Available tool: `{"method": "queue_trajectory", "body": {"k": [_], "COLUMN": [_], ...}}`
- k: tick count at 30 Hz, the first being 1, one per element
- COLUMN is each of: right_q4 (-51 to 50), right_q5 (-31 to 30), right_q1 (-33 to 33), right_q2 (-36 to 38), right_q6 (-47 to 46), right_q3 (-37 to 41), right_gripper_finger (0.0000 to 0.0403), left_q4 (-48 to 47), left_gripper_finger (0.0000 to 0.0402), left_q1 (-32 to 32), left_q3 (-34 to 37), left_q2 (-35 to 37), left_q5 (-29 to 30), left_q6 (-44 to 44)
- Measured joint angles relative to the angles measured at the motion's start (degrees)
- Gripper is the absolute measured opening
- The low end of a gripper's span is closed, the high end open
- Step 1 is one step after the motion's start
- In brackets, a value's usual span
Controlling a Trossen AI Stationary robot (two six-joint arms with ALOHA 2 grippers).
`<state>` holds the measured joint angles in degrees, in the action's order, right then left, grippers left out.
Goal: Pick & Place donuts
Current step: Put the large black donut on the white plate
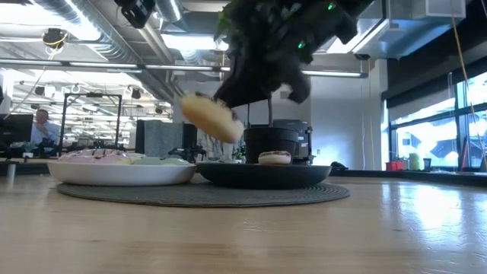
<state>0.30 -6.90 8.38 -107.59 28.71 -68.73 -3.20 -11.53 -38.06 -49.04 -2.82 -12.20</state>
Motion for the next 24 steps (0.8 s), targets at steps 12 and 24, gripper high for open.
{"method": "queue_trajectory", "body": {"k": [12, 24], "right_q4": [2.93, 1.49], "right_q5": [2.7, 8.62], "right_q1": [5.1, 5.4], "right_q2": [-5.6, -5.62], "right_q6": [0.22, 0.08], "right_q3": [-0.04, -0.04], "right_gripper_finger": [0.0006, 0.0055], "left_q4": [0.56, 2.26], "left_gripper_finger": [0.013, 0.013], "left_q1": [-0.66, -0.74], "left_q3": [0.0, 0.0], "left_q2": [-0.04, -0.38], "left_q5": [0.27, 3.33], "left_q6": [-3.74, -6.94]}}
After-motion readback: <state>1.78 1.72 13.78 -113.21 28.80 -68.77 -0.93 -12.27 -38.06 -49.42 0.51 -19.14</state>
